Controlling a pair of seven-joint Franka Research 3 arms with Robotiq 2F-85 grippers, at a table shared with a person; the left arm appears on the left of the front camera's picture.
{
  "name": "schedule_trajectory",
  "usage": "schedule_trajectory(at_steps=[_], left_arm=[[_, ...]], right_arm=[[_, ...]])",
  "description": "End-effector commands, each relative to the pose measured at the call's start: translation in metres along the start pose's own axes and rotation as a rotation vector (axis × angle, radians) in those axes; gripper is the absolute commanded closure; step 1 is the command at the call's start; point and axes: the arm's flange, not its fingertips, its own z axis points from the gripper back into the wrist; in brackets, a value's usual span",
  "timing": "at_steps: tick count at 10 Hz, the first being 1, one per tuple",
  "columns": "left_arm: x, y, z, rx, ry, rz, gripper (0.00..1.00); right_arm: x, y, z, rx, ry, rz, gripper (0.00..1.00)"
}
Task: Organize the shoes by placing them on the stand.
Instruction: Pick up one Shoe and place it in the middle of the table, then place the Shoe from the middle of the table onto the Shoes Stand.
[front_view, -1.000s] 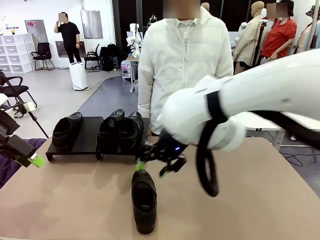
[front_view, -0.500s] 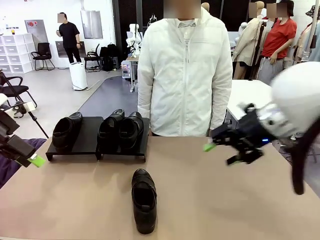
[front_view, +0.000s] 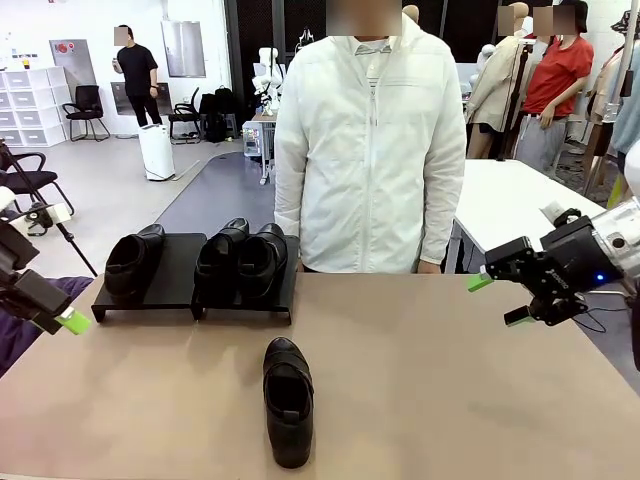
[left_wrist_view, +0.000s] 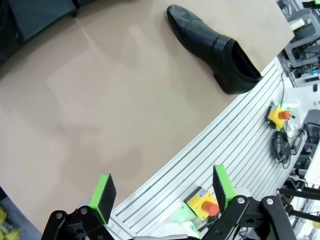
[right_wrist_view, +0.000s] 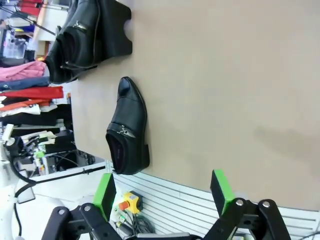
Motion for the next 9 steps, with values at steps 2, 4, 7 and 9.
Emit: schedule_trajectory(at_steps=[2,4,7,9], left_arm=[[-0.0003,-0.0003,0.0013,-0.002,0.003,0.005,0.0],[-0.0003,-0.0003,0.0013,-0.002,0.003,0.005,0.0],[-0.0003,-0.0003,0.0013,-0.002,0.003,0.005,0.0],[-0.0003,-0.0003,0.0013,-0.002,0.003,0.005,0.0]], right_arm=[[-0.0033,0.0086,0.0044,0.024,-0.002,0.006,0.0],[-0.0033,0.0086,0.0044,0.024,-0.002,0.006,0.0],[-0.0033,0.0086,0.0044,0.024,-0.002,0.006,0.0],[-0.0033,0.0086,0.0044,0.024,-0.002,0.006,0.0]])
